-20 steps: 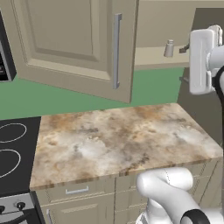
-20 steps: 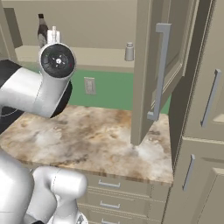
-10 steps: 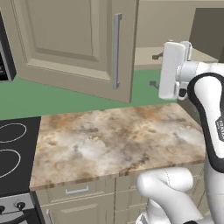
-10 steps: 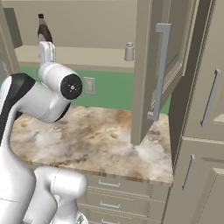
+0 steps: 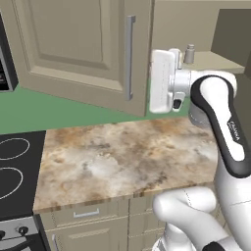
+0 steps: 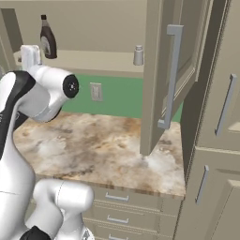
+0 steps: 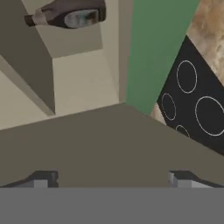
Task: Move the syrup bottle and shaker from the cabinet to the dining counter.
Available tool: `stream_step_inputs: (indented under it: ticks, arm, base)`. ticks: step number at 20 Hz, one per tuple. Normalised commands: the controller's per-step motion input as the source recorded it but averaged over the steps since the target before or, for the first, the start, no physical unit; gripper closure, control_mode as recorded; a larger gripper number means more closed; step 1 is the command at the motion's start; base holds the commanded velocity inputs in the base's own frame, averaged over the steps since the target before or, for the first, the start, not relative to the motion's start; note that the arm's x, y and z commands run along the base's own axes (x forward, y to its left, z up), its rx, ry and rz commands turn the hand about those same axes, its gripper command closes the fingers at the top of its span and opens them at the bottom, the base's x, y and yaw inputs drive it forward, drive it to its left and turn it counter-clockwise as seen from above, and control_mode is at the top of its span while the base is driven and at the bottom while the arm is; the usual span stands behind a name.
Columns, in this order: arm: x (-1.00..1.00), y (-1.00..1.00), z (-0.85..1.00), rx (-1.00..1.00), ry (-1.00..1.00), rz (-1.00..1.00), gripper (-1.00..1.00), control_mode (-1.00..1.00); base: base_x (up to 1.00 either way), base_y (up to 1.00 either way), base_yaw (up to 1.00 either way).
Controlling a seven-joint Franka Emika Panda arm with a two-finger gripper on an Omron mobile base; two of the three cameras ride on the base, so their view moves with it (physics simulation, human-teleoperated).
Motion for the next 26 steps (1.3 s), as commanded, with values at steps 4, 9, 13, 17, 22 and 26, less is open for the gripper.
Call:
stream_step_inputs:
  ticks: [4, 9, 13, 17, 22, 26]
  arm:
    - [-0.32, 0.89, 0.07, 0.00, 0.01, 0.32, -1.00, -1.00]
    - [-0.81, 0.89, 0.11, 0.00, 0.00, 0.32, -1.00, -1.00]
    - [-0.98, 0.99, 0.00, -0.06, -0.13, 0.26, -1.00, -1.00]
    - [-0.31, 1.00, -0.01, -0.04, -0.13, 0.05, -1.00, -1.00]
    - [0.16, 0.76, -0.03, 0.00, -0.08, 0.00, -1.00, -1.00]
    - [0.35, 0.11, -0.04, -0.01, 0.02, 0.00, -1.00, -1.00]
  base:
    - [0.00, 0.00, 0.00]
    - [0.00, 0.00, 0.00]
    - [0.00, 0.00, 0.00]
    - [0.00, 0.00, 0.00]
    - [0.00, 0.00, 0.00]
    - [0.00, 0.00, 0.00]
